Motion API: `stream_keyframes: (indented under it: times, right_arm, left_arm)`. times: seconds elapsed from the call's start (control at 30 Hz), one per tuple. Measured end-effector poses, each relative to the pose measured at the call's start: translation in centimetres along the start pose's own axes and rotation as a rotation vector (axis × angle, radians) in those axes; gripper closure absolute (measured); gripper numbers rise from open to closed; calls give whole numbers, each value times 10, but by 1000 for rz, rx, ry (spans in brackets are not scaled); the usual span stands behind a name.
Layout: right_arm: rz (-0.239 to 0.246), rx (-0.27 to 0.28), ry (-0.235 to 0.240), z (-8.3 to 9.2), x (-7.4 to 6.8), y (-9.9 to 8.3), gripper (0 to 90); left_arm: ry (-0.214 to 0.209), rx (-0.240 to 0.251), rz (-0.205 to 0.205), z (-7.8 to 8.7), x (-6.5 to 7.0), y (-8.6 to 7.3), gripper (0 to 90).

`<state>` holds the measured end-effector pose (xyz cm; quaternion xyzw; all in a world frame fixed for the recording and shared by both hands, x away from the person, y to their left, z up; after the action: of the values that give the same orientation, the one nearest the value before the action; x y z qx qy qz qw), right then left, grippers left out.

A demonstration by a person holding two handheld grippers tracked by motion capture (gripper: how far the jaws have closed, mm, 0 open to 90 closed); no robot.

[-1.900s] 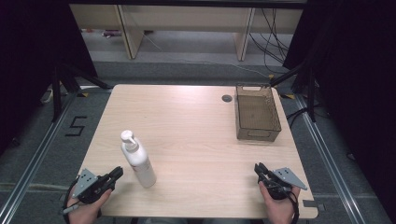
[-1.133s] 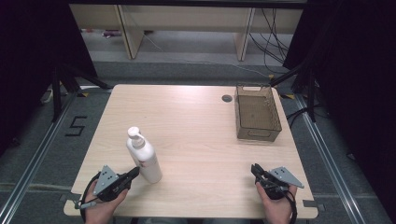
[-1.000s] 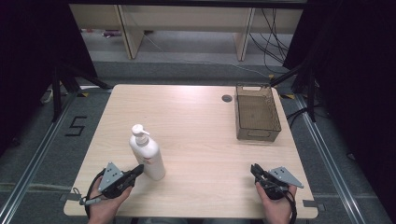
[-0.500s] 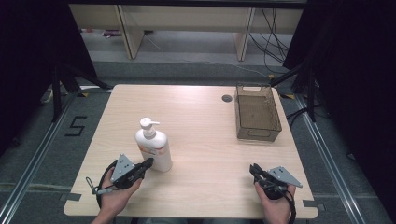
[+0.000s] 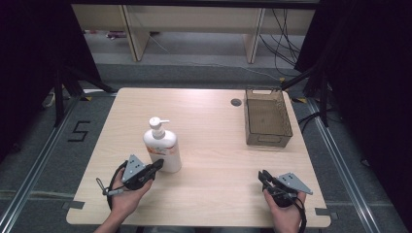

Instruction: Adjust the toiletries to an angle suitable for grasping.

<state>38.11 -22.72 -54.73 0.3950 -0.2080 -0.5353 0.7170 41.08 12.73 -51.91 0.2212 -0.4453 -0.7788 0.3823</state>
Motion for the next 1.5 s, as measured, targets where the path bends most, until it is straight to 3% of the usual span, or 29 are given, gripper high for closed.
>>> stream_keyframes:
  times: [0.03,0.13,0.17,0.33,0.37,0.4,0.6,0.63,0.67,0.7,0.8,0.87,1.03,1.13,1.2,1.23,1.27,1.33,1.37,1.5]
  right_arm:
    - [-34,-9,15,0,-4,-1,778]
    - [-34,-13,15,0,-4,-1,777]
    - [6,-9,2,0,-1,-1,776]
    - [13,-4,-1,0,-1,0,773]
    - [-25,-6,13,0,-4,-1,772]
    - [-9,1,9,0,-2,-1,772]
    - [-17,-11,20,0,-4,-2,765]
    - [15,-12,1,0,-1,-1,762]
    - [-25,-14,14,0,-5,-1,761]
    - [12,4,5,-2,-2,0,759]
    - [9,-6,13,-2,-3,0,756]
    - [37,9,-4,-3,-2,2,752]
    - [15,-4,14,-2,-7,1,750]
    - [39,0,1,-1,-8,3,738]
    - [18,-3,1,-1,-11,2,732]
    - [53,15,-2,-1,-11,6,711]
    - [53,15,-2,-1,-11,6,711]
    - [47,44,17,0,-22,13,675]
    - [47,59,43,1,-28,16,664]
    - [82,91,54,5,-44,29,627]
  left_arm:
    - [3,2,4,-3,1,2,899]
    - [2,7,8,-6,4,5,898]
    - [-6,8,5,-10,8,8,898]
    - [4,6,4,-18,13,14,898]
    - [9,11,2,-22,13,18,899]
    - [9,11,2,-22,13,18,898]
    - [31,4,0,-28,15,25,899]
    - [34,2,1,-30,15,27,898]
    - [35,1,-4,-31,15,28,899]
    - [32,8,7,-33,16,29,899]
    - [44,-5,0,-33,15,30,899]
    - [52,-8,0,-35,15,30,899]
    - [57,-5,6,-38,15,33,899]
    - [56,19,-9,-38,16,37,899]
    - [65,10,-9,-35,16,36,899]
    - [49,43,-41,-31,19,38,897]
    - [49,43,-41,-31,19,38,896]
    - [19,98,-76,-13,25,35,835]
    - [29,98,-74,-3,24,31,805]
    - [46,135,-54,24,16,18,745]
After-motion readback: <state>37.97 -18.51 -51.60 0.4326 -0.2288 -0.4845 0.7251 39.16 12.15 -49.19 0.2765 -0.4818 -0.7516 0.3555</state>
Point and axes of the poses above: each handheld gripper's, and its own axes: z roughly backward along the jaws, y roughly out of its top, x roughly to its right, the point moved 9 cm from there along -z, roughly forward along the jaws, and after that the axes turned 12 degrees about -x, right-handed, at the moved point
